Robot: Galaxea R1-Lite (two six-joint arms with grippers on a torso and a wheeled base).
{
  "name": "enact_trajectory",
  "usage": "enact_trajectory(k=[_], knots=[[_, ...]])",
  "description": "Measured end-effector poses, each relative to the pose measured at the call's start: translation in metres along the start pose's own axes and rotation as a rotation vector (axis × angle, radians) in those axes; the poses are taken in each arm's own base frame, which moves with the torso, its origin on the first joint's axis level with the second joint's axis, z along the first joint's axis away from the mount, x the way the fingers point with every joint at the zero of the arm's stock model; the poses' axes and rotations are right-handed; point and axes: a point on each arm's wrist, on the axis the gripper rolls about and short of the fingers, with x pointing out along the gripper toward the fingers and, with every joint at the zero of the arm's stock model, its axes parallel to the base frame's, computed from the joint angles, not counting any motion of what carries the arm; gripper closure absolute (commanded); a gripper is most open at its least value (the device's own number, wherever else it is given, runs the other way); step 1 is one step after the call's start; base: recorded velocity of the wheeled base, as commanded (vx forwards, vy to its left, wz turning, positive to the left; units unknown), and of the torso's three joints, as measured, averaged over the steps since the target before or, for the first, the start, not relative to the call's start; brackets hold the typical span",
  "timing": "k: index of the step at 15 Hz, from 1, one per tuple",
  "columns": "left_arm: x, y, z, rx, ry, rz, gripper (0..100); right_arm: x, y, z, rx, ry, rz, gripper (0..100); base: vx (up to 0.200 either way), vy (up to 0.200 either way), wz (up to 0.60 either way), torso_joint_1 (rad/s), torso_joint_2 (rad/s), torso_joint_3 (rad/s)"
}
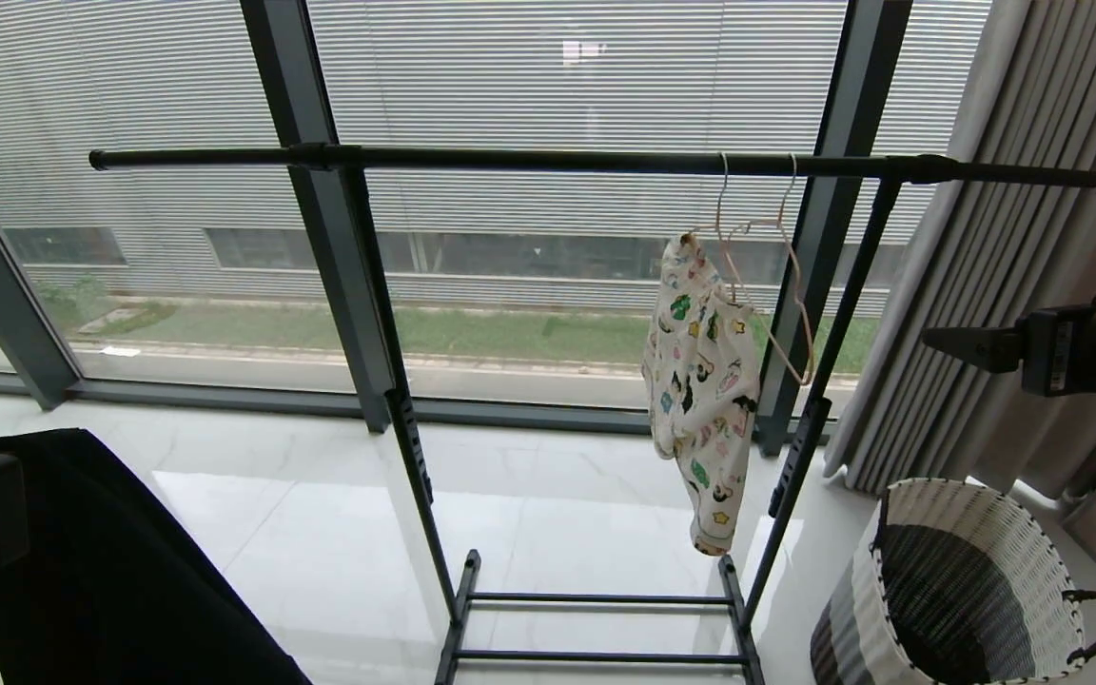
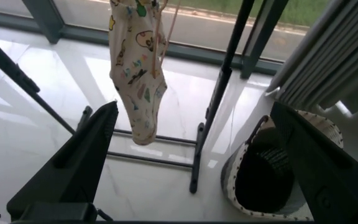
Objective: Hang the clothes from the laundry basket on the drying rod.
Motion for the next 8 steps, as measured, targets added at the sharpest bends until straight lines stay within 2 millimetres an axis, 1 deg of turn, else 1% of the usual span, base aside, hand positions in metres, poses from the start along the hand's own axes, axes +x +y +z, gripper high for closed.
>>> enact_trajectory(k=[5,8], knots=[[0.001,0.000,0.001,0.002,0.000,0.000,100,0.006,0.007,-0.003,-0.025,0.022,0.025,0,0.200,0.000,0.00,0.000,0.00,0.002],[0.001,0.000,0.001,0.002,0.000,-0.001,100,0.013,0.009,-0.005,-0.032,0.034,-0.016,0,0.200,0.000,0.00,0.001,0.00,0.002]])
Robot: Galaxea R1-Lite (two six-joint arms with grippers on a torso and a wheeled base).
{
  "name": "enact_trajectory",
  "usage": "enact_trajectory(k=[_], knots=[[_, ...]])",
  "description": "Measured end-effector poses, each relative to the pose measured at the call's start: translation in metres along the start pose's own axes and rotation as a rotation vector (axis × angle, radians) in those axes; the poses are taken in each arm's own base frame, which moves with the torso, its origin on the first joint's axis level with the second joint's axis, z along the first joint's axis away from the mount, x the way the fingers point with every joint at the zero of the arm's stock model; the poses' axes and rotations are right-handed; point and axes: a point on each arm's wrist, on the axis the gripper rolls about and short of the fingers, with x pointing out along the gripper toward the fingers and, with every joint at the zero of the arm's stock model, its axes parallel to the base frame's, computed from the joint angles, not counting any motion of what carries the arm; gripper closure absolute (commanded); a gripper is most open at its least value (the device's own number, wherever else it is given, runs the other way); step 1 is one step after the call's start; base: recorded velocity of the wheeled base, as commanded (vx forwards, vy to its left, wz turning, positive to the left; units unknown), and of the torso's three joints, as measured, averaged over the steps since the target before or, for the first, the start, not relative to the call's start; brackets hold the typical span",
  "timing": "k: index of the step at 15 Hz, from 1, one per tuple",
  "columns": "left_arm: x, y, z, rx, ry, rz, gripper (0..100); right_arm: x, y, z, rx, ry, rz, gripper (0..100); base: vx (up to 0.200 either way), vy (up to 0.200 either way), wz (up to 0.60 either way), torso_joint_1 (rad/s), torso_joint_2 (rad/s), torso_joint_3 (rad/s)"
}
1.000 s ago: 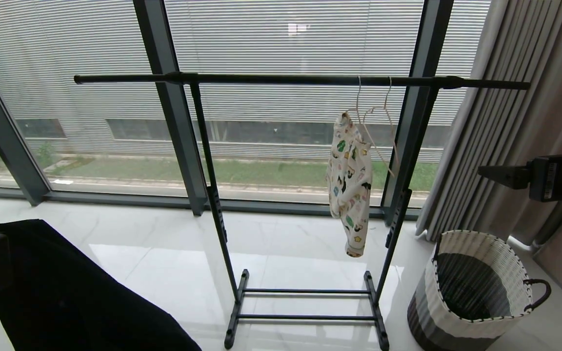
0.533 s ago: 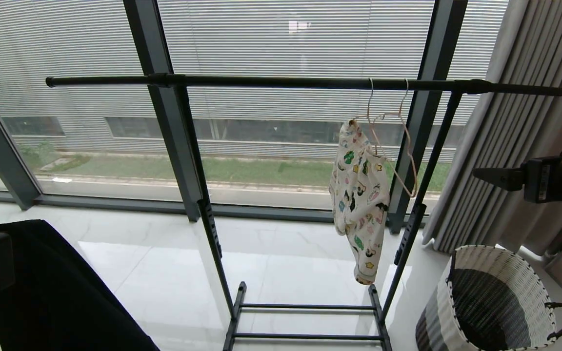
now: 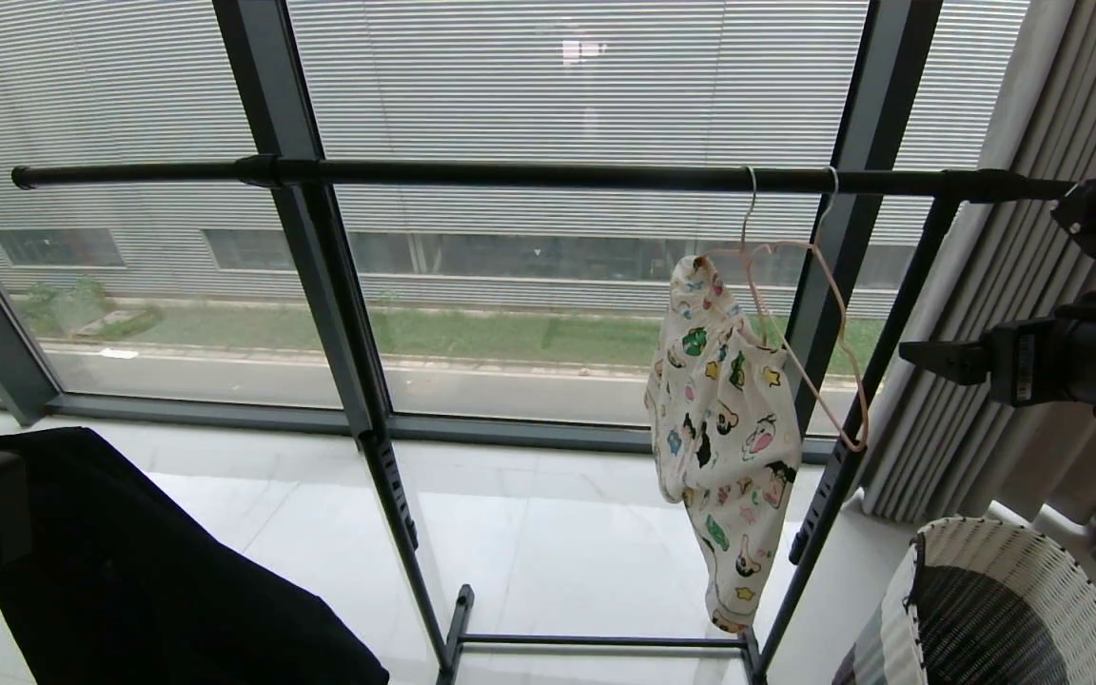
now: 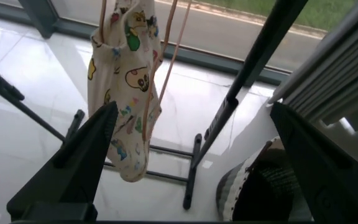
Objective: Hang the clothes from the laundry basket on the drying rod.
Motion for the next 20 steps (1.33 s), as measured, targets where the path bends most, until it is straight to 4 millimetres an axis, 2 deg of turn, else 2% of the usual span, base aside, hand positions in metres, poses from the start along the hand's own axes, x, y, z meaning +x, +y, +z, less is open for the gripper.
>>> enact_trajectory(k=[2,7,11,15,20], knots=[[0.000,0.000,0.000,-0.001,0.000,0.000,100,0.006,0.001,0.001,0.002,-0.018,-0.030,0,0.200,0.000,0.00,0.007,0.00,0.002],[-0.001,-0.001,0.000,0.000,-0.004,-0.003,100,0.022,0.012,0.001,-0.007,0.003,-0.016,0,0.000,0.000,0.00,0.000,0.00,0.000],[-0.001,-0.002,0.000,0.002,-0.005,-0.011,100,0.044,0.022,0.001,0.017,0.033,0.003,0,0.000,0.000,0.00,0.000,0.00,0.000],[-0.001,-0.002,0.000,0.001,-0.004,-0.013,100,0.061,0.027,-0.006,0.088,0.067,-0.090,0,0.000,0.000,0.00,0.000,0.00,0.000],[-0.001,-0.002,-0.001,0.001,-0.002,-0.013,100,0.075,0.031,-0.009,0.097,0.073,-0.098,0,0.000,0.000,0.00,0.000,0.00,0.000]])
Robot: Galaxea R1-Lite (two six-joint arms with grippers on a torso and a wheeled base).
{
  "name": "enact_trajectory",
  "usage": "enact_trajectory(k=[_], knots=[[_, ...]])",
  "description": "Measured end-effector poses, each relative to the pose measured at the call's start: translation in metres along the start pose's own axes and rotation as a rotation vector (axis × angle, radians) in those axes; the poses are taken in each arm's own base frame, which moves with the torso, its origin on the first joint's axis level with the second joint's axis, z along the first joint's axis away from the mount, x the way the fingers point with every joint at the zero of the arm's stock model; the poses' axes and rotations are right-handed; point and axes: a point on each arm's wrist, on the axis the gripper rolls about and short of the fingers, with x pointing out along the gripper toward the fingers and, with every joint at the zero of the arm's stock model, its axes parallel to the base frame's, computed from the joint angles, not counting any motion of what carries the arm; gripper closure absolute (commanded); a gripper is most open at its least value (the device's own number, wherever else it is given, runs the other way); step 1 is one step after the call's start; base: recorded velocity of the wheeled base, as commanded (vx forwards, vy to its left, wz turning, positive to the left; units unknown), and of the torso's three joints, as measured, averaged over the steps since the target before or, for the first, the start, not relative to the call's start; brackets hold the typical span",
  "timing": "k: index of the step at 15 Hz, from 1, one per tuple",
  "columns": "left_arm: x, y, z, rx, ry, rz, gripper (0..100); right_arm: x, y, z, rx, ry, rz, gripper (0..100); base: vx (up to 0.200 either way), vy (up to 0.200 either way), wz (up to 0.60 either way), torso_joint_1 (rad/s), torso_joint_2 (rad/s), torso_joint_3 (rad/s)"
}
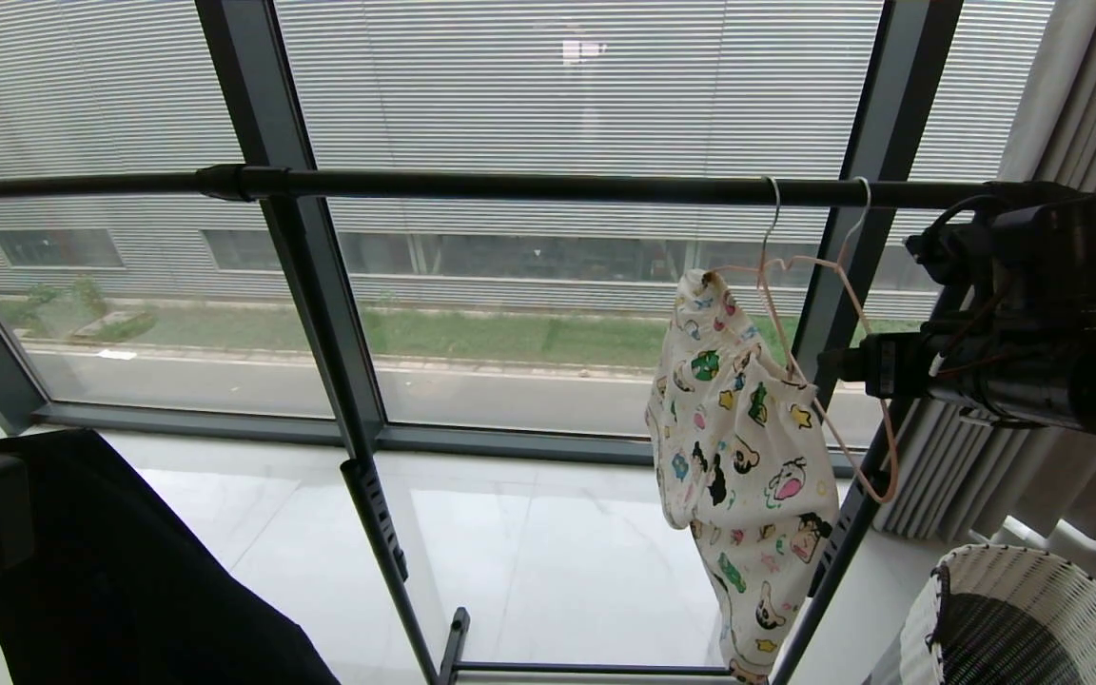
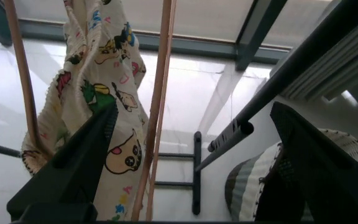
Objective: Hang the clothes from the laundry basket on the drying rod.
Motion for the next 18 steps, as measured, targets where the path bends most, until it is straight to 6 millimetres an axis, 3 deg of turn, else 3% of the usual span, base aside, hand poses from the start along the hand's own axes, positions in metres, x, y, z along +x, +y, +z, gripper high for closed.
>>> enact_trajectory(k=[8,9,18], knots=[[0.000,0.000,0.000,-0.002,0.000,0.000,100,0.018,0.008,-0.005,0.007,0.008,0.007,0,0.000,0.000,0.00,0.000,0.00,0.000],[0.000,0.000,0.000,-0.002,0.000,0.000,100,0.020,0.009,-0.005,0.013,0.008,0.007,100,0.000,0.000,0.00,0.000,0.00,0.000],[-0.001,0.000,0.000,-0.002,-0.002,0.000,100,0.020,0.009,-0.004,0.050,0.006,0.001,100,0.000,0.000,0.00,0.000,0.00,0.000]])
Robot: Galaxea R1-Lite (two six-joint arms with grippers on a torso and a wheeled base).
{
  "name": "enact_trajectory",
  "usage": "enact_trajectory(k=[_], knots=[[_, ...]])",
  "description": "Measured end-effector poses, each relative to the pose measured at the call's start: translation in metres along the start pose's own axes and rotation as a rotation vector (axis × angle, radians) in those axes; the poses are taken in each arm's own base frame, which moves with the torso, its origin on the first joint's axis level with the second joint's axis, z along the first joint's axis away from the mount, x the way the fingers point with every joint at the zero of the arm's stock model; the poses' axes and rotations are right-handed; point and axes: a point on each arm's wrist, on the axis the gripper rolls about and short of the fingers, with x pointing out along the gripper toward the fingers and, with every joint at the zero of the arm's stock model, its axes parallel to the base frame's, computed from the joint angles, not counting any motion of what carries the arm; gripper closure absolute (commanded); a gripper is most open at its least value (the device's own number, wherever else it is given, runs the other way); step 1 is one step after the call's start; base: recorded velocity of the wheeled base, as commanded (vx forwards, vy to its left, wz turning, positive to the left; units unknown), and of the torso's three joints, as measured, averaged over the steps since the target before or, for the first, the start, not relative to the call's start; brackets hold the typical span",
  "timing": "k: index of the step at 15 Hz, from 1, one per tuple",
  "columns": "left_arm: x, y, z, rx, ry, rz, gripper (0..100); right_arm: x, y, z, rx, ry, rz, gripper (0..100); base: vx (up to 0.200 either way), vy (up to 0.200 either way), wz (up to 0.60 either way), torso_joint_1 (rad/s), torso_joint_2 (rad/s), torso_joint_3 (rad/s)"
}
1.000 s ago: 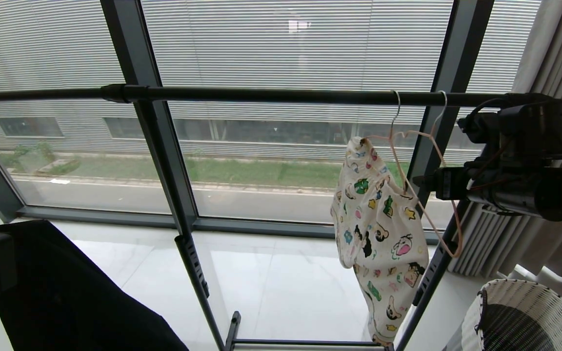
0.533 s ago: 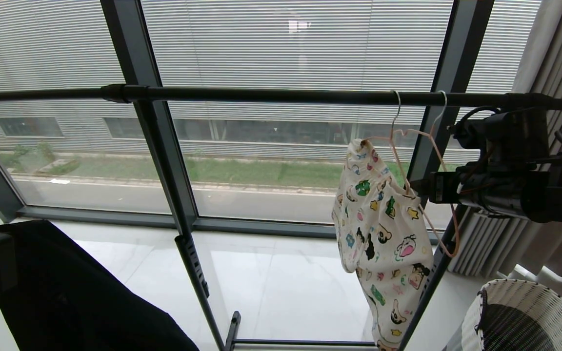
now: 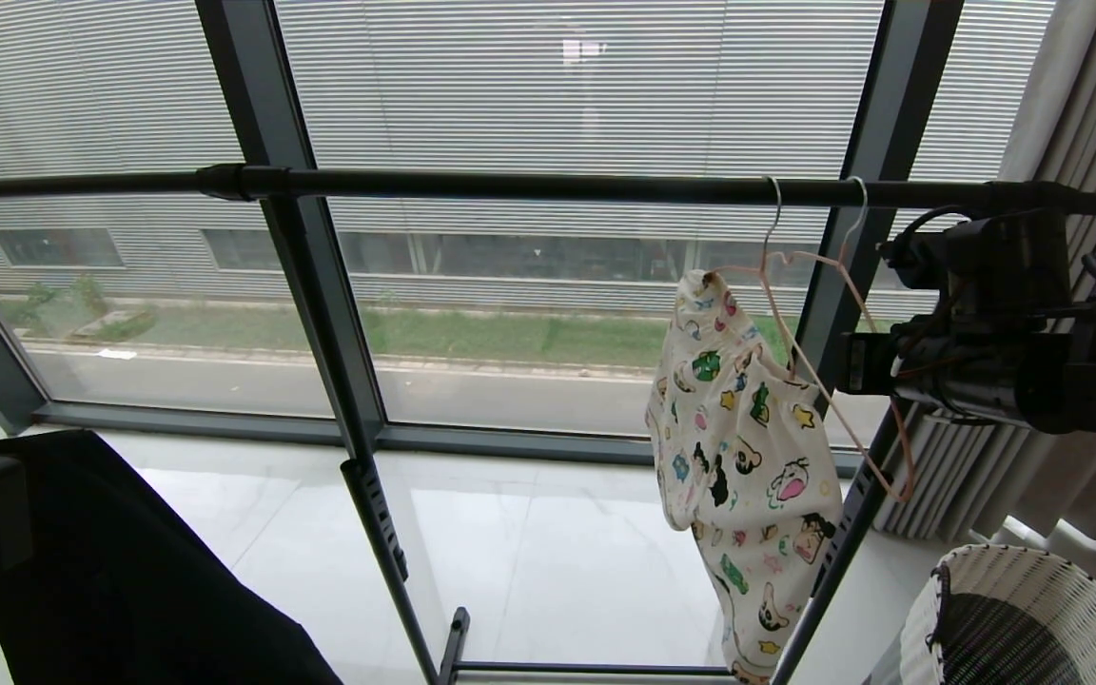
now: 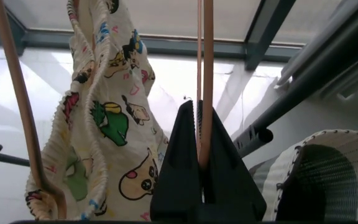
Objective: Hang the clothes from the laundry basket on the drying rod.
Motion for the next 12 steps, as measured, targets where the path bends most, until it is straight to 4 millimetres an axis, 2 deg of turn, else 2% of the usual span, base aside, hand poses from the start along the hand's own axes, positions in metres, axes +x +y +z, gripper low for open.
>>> enact_trajectory(k=[4,8,12], knots=[[-0.001,0.000,-0.001,0.000,-0.002,0.001,100,-0.008,0.000,0.008,0.022,-0.077,-0.027,100,0.000,0.000,0.00,0.000,0.00,0.000],[-0.003,0.000,-0.001,0.002,-0.006,0.001,100,-0.022,0.013,0.015,0.034,-0.163,-0.029,100,0.000,0.000,0.00,0.000,0.00,0.000],[-0.003,-0.001,-0.001,0.003,-0.008,0.002,100,-0.037,0.014,0.010,0.020,-0.165,-0.009,100,0.000,0.000,0.00,0.000,0.00,0.000]])
